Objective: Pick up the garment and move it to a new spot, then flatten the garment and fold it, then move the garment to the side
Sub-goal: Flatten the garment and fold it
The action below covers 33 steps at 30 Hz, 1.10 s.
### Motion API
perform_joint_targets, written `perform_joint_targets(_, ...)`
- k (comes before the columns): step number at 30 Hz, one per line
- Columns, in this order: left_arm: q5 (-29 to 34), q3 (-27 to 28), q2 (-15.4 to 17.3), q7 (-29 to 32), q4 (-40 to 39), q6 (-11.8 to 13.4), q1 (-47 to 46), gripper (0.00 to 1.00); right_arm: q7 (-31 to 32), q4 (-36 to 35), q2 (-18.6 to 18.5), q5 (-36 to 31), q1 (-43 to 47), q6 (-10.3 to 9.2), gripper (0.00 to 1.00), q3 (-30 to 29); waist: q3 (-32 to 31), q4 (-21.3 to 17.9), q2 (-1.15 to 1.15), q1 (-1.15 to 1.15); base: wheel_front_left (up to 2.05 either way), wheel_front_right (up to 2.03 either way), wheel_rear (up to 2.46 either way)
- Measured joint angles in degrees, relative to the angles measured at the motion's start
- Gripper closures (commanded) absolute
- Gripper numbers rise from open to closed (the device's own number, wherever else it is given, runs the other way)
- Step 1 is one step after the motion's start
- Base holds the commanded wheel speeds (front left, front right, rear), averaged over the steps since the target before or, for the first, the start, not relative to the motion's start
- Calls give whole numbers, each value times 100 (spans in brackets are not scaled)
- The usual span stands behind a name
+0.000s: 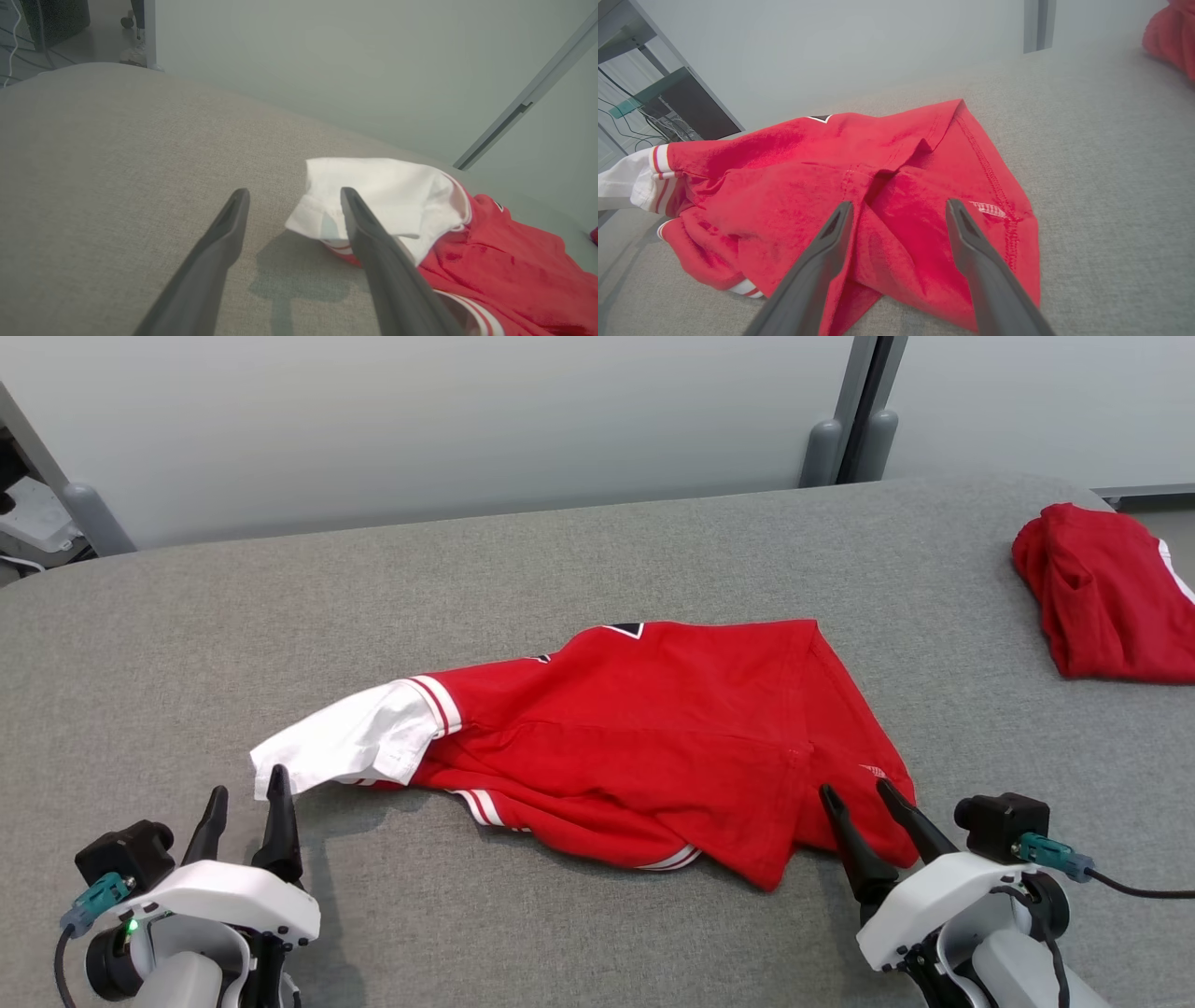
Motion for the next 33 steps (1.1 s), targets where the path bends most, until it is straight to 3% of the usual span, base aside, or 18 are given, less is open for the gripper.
perform_joint_targets(13, 156, 188, -155, 3, 638, -213, -452, 0, 0, -47, -23, -47, -4, 1, 0, 19, 82, -86, 0, 0, 0, 0, 0)
perform_joint_targets(14, 158, 188, -156, 3, 686, -227, -492, 25, 0, -52, -32, -47, -5, 0, 0, 22, 91, -94, 0, 0, 0, 0, 0)
perform_joint_targets(15, 162, 186, -158, 3, 751, -260, -532, 83, 0, -56, -40, -47, -6, 0, 0, 23, 97, -103, 0, 0, 0, 0, 0)
perform_joint_targets(16, 159, 183, -166, 3, 813, -303, -556, 100, 0, -59, -46, -47, -6, 0, 0, 26, 101, -112, 0, 0, 0, 0, 0)
perform_joint_targets(23, 159, 152, -186, 4, 931, -401, -559, 100, 0, -60, -58, -55, -8, 0, 0, 23, 93, -147, 0, 0, 0, 0, 0)
perform_joint_targets(28, 153, 255, -188, 4, 550, -461, -469, 100, 0, -19, 37, 7, -12, 0, 0, 63, 32, -120, 0, 0, 0, 0, 0)
perform_joint_targets(33, 145, 324, -190, 4, 25, -476, -52, 100, 119, 393, 291, 882, -198, 0, 0, 54, -26, 56, 0, 0, 0, 0, 0)
